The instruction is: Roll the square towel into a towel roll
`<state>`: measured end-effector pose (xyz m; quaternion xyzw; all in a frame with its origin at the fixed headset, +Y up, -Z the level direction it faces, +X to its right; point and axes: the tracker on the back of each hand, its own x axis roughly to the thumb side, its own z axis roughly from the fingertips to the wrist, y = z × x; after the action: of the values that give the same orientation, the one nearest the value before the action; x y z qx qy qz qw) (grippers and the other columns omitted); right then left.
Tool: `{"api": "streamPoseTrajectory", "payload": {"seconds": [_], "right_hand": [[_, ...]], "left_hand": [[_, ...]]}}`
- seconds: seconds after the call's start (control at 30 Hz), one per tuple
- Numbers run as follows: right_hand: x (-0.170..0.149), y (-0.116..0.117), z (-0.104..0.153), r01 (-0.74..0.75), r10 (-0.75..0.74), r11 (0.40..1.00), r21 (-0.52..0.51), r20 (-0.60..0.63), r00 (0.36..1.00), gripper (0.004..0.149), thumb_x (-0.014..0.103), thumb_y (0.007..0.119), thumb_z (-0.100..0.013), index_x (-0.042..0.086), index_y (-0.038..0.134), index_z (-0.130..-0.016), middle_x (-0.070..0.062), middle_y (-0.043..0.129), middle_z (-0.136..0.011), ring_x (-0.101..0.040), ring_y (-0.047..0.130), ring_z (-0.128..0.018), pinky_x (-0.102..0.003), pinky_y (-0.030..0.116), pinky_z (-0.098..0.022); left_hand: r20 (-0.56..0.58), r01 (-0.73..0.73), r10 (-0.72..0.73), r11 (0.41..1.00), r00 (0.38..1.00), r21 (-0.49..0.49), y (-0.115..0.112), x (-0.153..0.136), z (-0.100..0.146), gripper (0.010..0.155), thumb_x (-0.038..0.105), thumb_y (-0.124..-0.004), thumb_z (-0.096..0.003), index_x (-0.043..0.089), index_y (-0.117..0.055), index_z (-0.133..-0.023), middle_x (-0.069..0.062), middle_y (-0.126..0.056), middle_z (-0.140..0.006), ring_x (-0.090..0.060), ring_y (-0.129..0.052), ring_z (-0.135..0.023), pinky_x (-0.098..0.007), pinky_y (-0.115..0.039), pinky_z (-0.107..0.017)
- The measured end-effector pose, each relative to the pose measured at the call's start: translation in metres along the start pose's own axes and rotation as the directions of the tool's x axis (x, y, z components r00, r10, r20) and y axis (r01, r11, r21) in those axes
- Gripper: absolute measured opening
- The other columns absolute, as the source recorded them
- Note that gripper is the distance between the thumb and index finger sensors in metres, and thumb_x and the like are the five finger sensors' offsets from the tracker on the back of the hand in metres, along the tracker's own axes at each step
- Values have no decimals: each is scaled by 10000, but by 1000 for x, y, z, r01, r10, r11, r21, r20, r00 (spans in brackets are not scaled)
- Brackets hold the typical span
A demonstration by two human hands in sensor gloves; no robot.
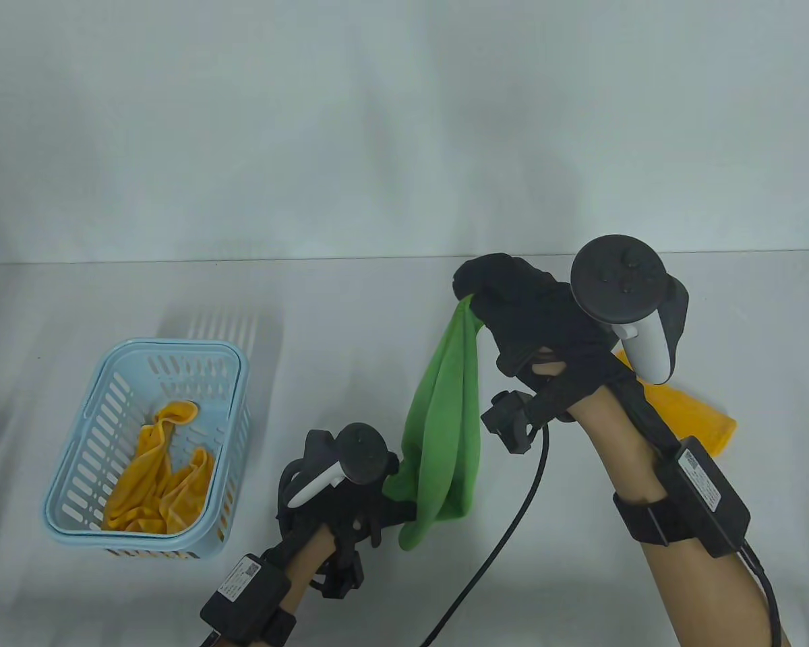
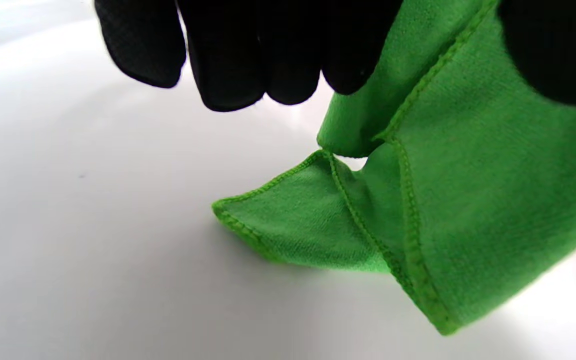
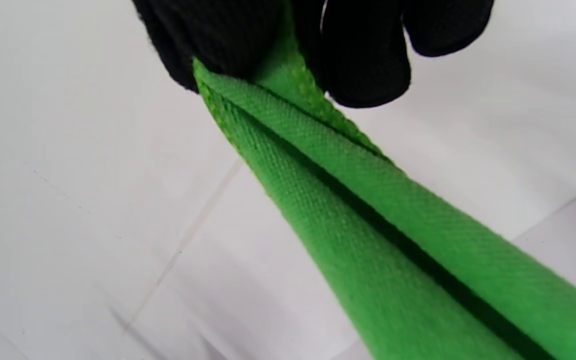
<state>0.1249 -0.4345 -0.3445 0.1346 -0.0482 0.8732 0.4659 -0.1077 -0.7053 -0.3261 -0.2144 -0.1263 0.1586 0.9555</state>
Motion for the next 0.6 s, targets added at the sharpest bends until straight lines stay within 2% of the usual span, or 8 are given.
{"api": "streamPoseTrajectory", "payload": {"seconds": [0.07, 0.13, 0.2, 0.3, 0.4, 0.47, 0.53, 0.6], "right_hand": [[1, 2, 0, -2, 2, 1000, 5, 5, 1000, 352, 279, 779, -394, 412, 793, -719, 28, 880, -714, -281, 871, -710, -557, 660, -627], [3, 5, 0, -5, 5, 1000, 20, 13, 1000, 352, 279, 779, -394, 412, 793, -720, 27, 880, -714, -282, 871, -710, -557, 660, -628], [5, 7, 1, -7, 6, 1000, 29, 19, 1000, 352, 279, 779, -394, 411, 793, -720, 28, 880, -713, -281, 871, -710, -558, 660, -628], [7, 10, 1, -4, 3, 999, 38, 27, 1000, 352, 279, 779, -393, 412, 793, -719, 28, 881, -713, -281, 872, -710, -557, 660, -628], [9, 12, 1, -7, 6, 999, 45, 28, 1000, 353, 279, 779, -393, 411, 792, -721, 28, 880, -714, -281, 872, -709, -557, 660, -628], [8, 12, 1, -7, 6, 999, 43, 25, 1000, 352, 279, 779, -394, 411, 792, -721, 28, 880, -714, -281, 870, -711, -558, 659, -628], [7, 11, 1, -2, 1, 999, 38, 20, 1000, 353, 279, 779, -394, 409, 792, -722, 27, 880, -714, -283, 870, -710, -558, 659, -628], [4, 9, 0, -1, 0, 1000, 31, 10, 1000, 353, 279, 779, -394, 408, 792, -723, 27, 880, -713, -282, 871, -709, -559, 659, -628]], "left_hand": [[4, 2, -2, 1000, 1000, 0, -2, 1, -2, 823, 647, -796, -289, 241, -633, -986, -54, -667, -1046, -394, -746, -962, -600, -631, -696], [24, -18, 18, 1000, 1000, -21, -5, 2, -5, 896, 639, -795, -297, 302, -489, -1069, -40, -590, -1089, -380, -707, -987, -592, -616, -709], [52, -41, 43, 998, 998, -45, -8, 3, -8, 974, 629, -797, -303, 373, -294, -1097, -32, -453, -1144, -378, -643, -1020, -590, -583, -729], [49, -77, 81, 995, 996, -70, -13, 2, -15, 980, 603, -807, -315, 400, -238, -1086, -24, -352, -1160, -375, -579, -1044, -590, -550, -744], [28, -113, 114, 992, 993, -61, -16, -2, -20, 858, 551, -819, -338, 407, -348, -1041, -5, -370, -1142, -353, -585, -1042, -581, -554, -748], [3, -138, 138, 990, 990, -28, -15, -5, -22, 671, 509, -820, -358, 387, -484, -925, 7, -410, -1118, -335, -604, -1033, -573, -564, -746], [-8, -160, 160, 987, 987, 12, -12, -9, -22, 459, 469, -799, -384, 326, -695, -808, 1, -535, -1087, -319, -668, -1012, -568, -597, -734], [-25, -178, 179, 983, 983, 35, -9, -12, -21, 428, 447, -802, -390, 305, -721, -786, 11, -595, -1061, -310, -709, -994, -567, -616, -726]]}}
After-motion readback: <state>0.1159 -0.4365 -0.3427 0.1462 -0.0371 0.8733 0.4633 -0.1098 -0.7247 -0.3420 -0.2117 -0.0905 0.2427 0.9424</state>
